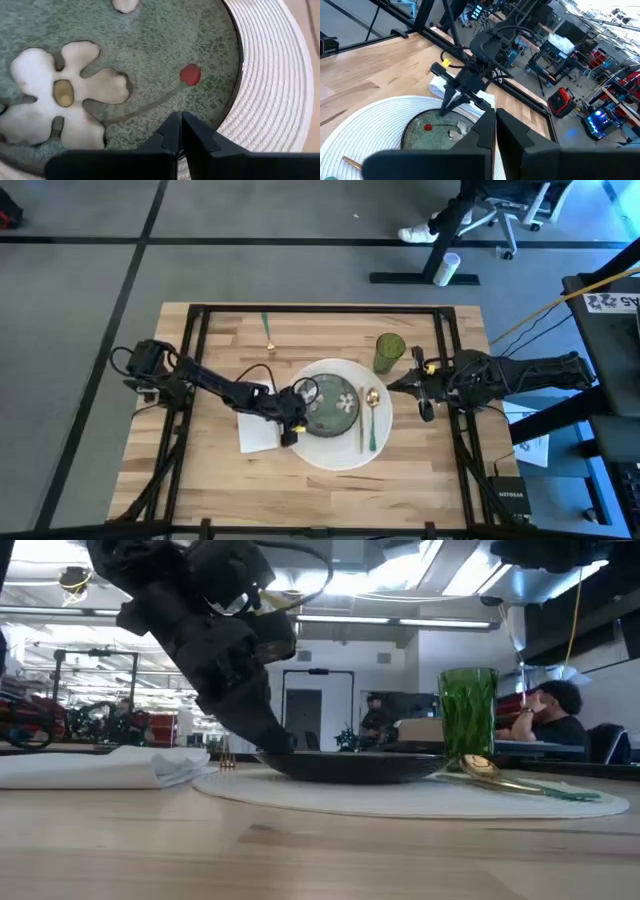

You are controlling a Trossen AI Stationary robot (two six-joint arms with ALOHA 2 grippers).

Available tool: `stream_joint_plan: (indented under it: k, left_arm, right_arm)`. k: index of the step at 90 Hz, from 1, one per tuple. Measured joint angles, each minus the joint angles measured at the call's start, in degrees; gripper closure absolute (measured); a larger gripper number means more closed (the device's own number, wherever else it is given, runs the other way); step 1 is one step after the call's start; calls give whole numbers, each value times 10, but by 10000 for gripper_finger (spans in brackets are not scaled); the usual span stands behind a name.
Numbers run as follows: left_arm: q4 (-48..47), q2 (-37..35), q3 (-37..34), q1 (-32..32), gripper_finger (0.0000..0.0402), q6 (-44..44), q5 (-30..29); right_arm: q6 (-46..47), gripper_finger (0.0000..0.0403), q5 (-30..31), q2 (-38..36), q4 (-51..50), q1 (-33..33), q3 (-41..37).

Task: Set table place
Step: Put the green plate to the left side of the gold butter knife on the white table mat, then put the green fork on the white table napkin

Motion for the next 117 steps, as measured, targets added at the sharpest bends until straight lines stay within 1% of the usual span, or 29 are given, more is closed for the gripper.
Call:
stream_joint_plan:
  k: [13, 25, 47, 55, 62, 71, 77, 90, 95, 99, 106, 117]
  left_arm:
    - [15, 5, 0, -13, 402, -12, 4]
    - [9, 7, 13, -20, 402, -11, 6]
    - [-6, 7, 49, -19, 402, 37, 3]
    - [-68, 0, 73, -16, 402, 53, -18]
    - [-145, -13, 95, -15, 402, 57, -55]
    - [-235, -39, 118, -8, 402, 38, -73]
    - [-291, -57, 130, 5, 402, -20, -76]
    - [-390, -86, 136, 49, 402, -191, -76]
    - [-417, -94, 136, 66, 402, -233, -77]
    - [-436, -96, 137, 80, 402, -249, -76]
    - [-461, -96, 137, 105, 402, -237, -76]
    - [-464, -96, 137, 145, 402, -153, -79]
  right_arm:
    - [0, 403, 0, 0, 0, 0, 0]
    - [0, 403, 0, 0, 0, 0, 0]
    - [0, 403, 0, 0, 1, 0, 0]
    - [0, 403, 0, 0, 1, 0, 0]
    - [0, 403, 8, 0, 2, 0, 0]
    - [0, 403, 12, 0, 2, 0, 0]
    - [0, 402, 18, 0, 3, 0, 0]
    - [0, 401, 27, 0, 3, 0, 0]
    - [0, 401, 27, 0, 3, 0, 0]
    - [0, 401, 27, 0, 3, 0, 0]
    - [0, 401, 27, 0, 1, 0, 0]
    - [0, 401, 27, 0, -1, 0, 0]
